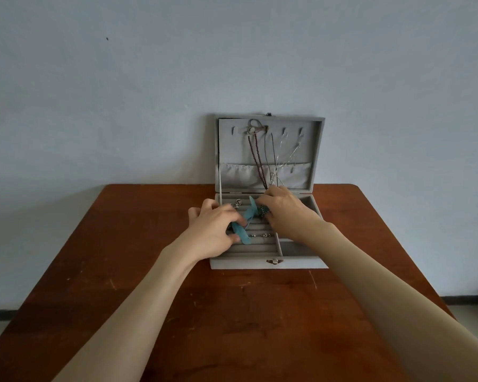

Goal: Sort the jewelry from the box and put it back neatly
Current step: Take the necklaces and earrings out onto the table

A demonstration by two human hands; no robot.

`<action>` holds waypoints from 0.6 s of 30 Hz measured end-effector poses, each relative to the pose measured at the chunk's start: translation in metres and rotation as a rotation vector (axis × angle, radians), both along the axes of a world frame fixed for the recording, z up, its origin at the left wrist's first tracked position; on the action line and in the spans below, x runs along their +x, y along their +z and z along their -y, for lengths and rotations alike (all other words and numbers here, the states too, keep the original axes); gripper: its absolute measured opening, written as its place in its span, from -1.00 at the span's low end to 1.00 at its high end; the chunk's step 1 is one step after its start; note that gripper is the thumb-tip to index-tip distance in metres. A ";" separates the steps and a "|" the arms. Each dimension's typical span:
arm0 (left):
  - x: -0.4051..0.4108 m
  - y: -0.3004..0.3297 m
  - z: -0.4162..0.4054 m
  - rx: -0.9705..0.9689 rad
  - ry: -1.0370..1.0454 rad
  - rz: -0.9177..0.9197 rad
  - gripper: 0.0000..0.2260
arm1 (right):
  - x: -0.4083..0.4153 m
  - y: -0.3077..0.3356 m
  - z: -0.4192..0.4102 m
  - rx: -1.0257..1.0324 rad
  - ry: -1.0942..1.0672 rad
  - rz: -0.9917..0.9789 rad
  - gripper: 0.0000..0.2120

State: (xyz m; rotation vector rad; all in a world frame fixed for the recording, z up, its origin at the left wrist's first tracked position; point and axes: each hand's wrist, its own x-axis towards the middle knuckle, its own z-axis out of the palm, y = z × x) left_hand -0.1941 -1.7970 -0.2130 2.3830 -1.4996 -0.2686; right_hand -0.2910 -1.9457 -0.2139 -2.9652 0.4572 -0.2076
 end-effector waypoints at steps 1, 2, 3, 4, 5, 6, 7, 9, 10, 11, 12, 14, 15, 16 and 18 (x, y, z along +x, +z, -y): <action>0.000 0.001 0.000 0.015 -0.006 0.004 -0.70 | 0.000 0.001 0.000 0.002 -0.010 0.011 -0.60; 0.000 0.002 0.000 0.013 -0.004 0.013 -0.70 | 0.000 0.001 0.001 -0.014 -0.017 0.021 -0.62; -0.001 0.002 0.000 -0.003 0.006 0.026 -0.70 | -0.001 0.002 0.001 -0.045 -0.020 0.032 -0.64; -0.002 0.001 0.000 -0.031 0.021 0.048 -0.71 | -0.002 0.003 0.002 -0.086 -0.021 0.040 -0.66; -0.004 0.000 0.000 -0.067 0.038 0.075 -0.73 | -0.003 0.003 0.002 -0.126 -0.021 0.049 -0.69; -0.005 -0.002 -0.001 -0.103 0.052 0.104 -0.76 | -0.004 0.004 0.002 -0.149 -0.019 0.060 -0.72; -0.006 -0.003 -0.001 -0.134 0.060 0.132 -0.78 | -0.005 0.004 0.001 -0.149 -0.018 0.081 -0.74; -0.007 -0.005 -0.002 -0.182 0.069 0.184 -0.80 | -0.007 0.006 -0.001 -0.082 -0.041 0.154 -0.79; -0.007 -0.005 -0.002 -0.209 0.075 0.193 -0.81 | -0.008 0.007 -0.002 -0.003 -0.079 0.211 -0.80; -0.007 -0.005 -0.001 -0.244 0.083 0.186 -0.82 | -0.008 0.009 -0.002 0.103 -0.126 0.280 -0.81; -0.007 -0.002 -0.001 -0.281 0.093 0.159 -0.83 | -0.008 0.012 -0.002 0.216 -0.174 0.347 -0.80; -0.007 0.005 0.001 -0.369 0.122 0.016 -0.85 | -0.007 0.018 0.000 0.418 -0.245 0.452 -0.83; -0.008 0.010 0.001 -0.420 0.135 -0.097 -0.84 | -0.007 0.021 0.001 0.515 -0.269 0.495 -0.86; -0.008 0.017 0.001 -0.472 0.149 -0.209 -0.84 | -0.007 0.024 0.002 0.612 -0.292 0.535 -0.88; -0.009 0.027 0.001 -0.559 0.196 -0.387 -0.84 | -0.008 0.026 0.004 0.768 -0.320 0.618 -0.93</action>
